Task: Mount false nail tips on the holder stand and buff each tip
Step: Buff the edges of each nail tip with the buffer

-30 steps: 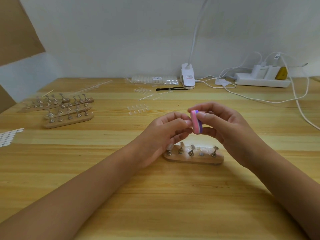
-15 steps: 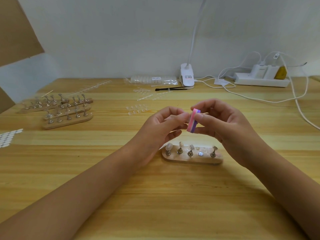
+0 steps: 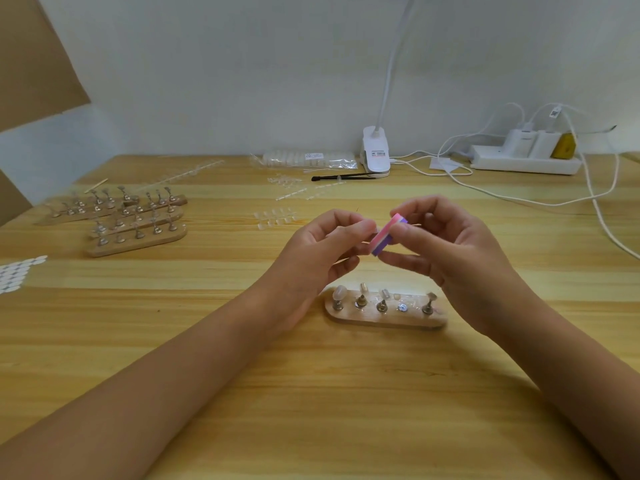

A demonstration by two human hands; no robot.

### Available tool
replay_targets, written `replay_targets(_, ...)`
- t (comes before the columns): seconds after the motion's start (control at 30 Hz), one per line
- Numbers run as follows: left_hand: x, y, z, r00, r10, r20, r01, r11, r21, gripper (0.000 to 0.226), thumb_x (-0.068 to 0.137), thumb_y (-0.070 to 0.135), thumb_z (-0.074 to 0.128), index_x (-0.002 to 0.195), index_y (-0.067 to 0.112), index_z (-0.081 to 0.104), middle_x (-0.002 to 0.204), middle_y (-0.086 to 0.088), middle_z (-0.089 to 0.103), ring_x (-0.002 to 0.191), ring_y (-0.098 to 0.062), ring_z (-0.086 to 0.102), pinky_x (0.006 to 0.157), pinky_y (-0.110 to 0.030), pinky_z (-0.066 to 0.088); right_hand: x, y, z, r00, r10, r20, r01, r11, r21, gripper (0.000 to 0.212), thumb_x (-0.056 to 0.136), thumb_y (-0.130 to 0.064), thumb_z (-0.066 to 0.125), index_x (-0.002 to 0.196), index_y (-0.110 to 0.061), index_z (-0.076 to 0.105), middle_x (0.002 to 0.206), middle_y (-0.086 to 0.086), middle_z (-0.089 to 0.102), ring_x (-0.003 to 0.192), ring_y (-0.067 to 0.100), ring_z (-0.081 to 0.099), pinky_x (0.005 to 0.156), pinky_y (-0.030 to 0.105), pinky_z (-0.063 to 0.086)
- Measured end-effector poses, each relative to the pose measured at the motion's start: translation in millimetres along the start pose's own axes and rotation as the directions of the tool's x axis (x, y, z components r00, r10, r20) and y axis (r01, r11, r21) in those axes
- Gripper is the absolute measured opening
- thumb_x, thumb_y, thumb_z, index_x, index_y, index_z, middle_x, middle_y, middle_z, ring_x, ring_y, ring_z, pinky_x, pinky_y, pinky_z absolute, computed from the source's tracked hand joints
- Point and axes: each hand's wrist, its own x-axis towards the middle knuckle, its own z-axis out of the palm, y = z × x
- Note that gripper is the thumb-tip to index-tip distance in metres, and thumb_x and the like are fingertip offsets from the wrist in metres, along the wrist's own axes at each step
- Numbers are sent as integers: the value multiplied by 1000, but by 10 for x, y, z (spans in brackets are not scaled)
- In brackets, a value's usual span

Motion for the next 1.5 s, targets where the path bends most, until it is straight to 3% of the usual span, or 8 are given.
replay_targets(0.27, -3, 1, -11, 1000, 10, -5, -10, 1000, 20, 6, 84, 32, 69, 79, 31, 65, 90, 5, 69, 83, -6, 63, 85, -24, 50, -16, 5, 26, 999, -10, 43, 11, 999, -34, 35, 72, -25, 73, 102, -10, 63, 92, 2, 72, 92, 22, 72, 78, 27, 58)
replay_targets(0.4, 0, -7, -14, 999, 11, -30, -11, 1000, 7, 6, 82, 30, 74, 81, 29, 68, 83, 7, 63, 79, -4, 60, 81, -22, 49, 4, -23, -25, 998, -13, -56, 13, 1000, 11, 33, 74, -23, 72, 105, -11, 65, 90, -1, 72, 92, 19, 72, 79, 25, 57)
replay_targets(0.57, 4, -2, -9, 999, 8, -53, -9, 1000, -18, 19, 80, 28, 79, 83, 24, 61, 89, -7, 52, 77, -8, 59, 83, -22, 51, -7, -3, -4, 1000, 3, 26, -2, 999, -40, 31, 77, -20, 70, 106, -9, 67, 98, 8, 73, 96, 22, 72, 80, 28, 58)
replay_targets(0.67, -10, 12, 7, 998, 27, -57, -26, 999, 19, 20, 73, 32, 76, 82, 24, 59, 78, 3, 58, 76, -6, 58, 84, -21, 50, 4, -25, -31, 999, -2, -43, 2, 1000, -5, 30, 76, -20, 69, 104, -10, 68, 96, 5, 73, 93, 20, 72, 78, 25, 58)
replay_targets(0.87, -37, 22, 27, 996, 58, -64, -54, 996, 64, 18, 77, 36, 72, 87, 25, 62, 86, -3, 66, 84, -13, 61, 99, -38, 49, -31, -26, 16, 995, 35, 97, -28, 997, -72, 32, 75, -21, 71, 102, -6, 63, 97, 8, 74, 96, 24, 72, 78, 28, 58)
replay_targets(1.23, -13, -11, 24, 995, 54, -87, -47, 996, 73, 22, 78, 38, 74, 96, 27, 68, 93, 8, 72, 82, -2, 61, 88, -24, 49, 39, 1, -43, 987, 95, -130, -74, 984, 163, 23, 78, -24, 68, 89, -16, 50, 83, 4, 68, 77, 14, 67, 67, 23, 56)
replay_targets(1.37, -4, -26, 22, 992, 56, -113, -49, 997, 64, 27, 79, 36, 77, 102, 26, 67, 93, 10, 71, 86, -1, 64, 86, -23, 48, 64, 11, -66, 985, 137, -103, -98, 944, 316, 21, 80, -13, 69, 87, -11, 49, 91, 9, 71, 82, 17, 71, 75, 23, 57)
replay_targets(1.5, -10, -15, 34, 988, 81, -132, -75, 996, 51, 31, 74, 39, 72, 101, 24, 65, 84, 16, 69, 86, -1, 64, 85, -22, 49, 65, 22, -58, 981, 196, -11, -185, 942, 281, 14, 78, -16, 64, 81, -12, 51, 89, 5, 72, 81, 14, 69, 76, 22, 56)
